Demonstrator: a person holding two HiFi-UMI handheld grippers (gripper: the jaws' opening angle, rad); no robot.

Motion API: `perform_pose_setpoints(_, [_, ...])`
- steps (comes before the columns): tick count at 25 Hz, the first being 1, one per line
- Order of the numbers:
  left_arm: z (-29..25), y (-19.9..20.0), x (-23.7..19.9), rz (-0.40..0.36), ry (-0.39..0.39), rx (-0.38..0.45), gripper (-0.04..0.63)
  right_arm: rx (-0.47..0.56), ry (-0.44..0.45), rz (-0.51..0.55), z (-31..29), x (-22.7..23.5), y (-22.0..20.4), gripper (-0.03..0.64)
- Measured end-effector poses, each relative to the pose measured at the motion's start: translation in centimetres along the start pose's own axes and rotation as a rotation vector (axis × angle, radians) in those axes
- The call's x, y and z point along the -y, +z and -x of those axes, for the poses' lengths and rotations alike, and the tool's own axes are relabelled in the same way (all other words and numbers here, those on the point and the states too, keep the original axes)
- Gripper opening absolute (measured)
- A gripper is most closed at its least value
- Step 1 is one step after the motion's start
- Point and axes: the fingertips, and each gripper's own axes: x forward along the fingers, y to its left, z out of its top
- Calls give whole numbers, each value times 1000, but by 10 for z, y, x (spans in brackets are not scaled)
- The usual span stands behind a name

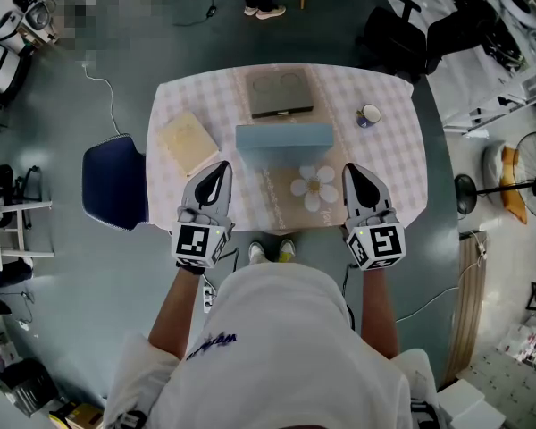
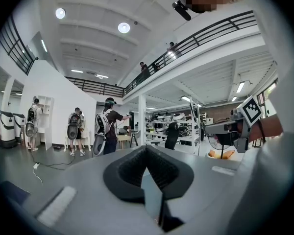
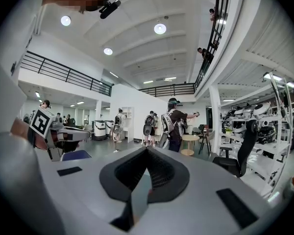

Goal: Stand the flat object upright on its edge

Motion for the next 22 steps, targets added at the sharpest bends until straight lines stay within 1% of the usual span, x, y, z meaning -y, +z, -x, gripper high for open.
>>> perform_pose_setpoints(22, [13, -1, 9, -7, 0, -9, 2, 2, 21, 2, 12, -7, 2, 3])
